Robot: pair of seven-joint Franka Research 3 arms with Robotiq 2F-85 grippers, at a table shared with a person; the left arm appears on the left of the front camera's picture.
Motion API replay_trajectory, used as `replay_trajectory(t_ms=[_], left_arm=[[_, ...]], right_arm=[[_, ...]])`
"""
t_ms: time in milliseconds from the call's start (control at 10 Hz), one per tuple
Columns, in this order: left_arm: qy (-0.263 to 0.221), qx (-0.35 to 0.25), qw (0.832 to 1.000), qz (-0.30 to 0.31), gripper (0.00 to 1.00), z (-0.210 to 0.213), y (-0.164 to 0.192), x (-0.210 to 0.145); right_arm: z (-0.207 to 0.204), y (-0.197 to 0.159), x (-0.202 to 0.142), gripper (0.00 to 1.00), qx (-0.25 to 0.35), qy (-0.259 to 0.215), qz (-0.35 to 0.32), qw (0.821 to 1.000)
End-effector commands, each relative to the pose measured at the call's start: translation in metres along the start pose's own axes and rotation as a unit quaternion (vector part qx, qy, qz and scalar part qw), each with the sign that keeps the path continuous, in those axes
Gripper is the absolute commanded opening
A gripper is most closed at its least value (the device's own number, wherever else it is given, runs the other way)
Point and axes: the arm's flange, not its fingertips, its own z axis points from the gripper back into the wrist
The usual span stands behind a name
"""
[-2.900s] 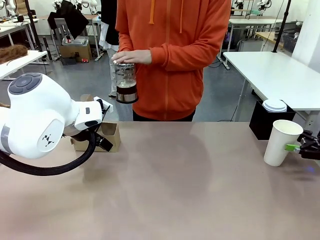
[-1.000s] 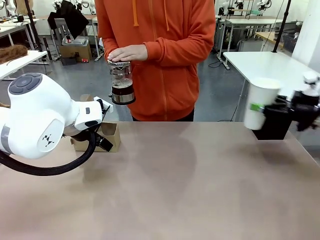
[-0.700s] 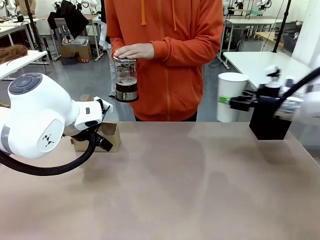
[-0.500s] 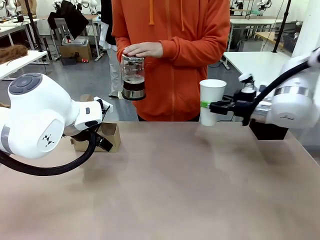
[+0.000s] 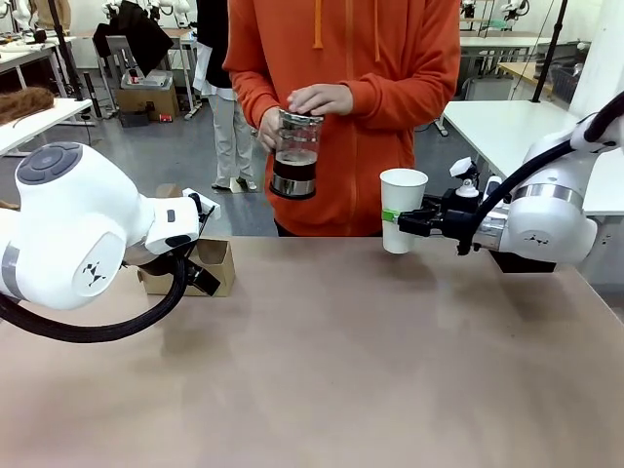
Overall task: Pour a drink into a cup and package it in a carrier.
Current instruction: Pick up the 600 ml Paper Cup and place it in the middle top area of the table, then when a person places the Paper Cup Lid on the 600 ml Paper Cup , lift the 600 ml Paper Cup.
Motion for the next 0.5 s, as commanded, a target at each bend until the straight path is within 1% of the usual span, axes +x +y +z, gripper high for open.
replay_trajectory(t_ms=[0,400], left_arm=[[-0.001,0.000,1.000,0.000,1.00,0.0004,0.0000,0.0000],[-0.001,0.000,1.000,0.000,1.00,0.0004,0.0000,0.0000]], right_arm=[[-0.0017,0.0013,-0.0008,0.80,-0.011,0.003,-0.005,1.000],[-0.0017,0.0013,-0.0008,0.80,-0.011,0.003,-0.005,1.000]])
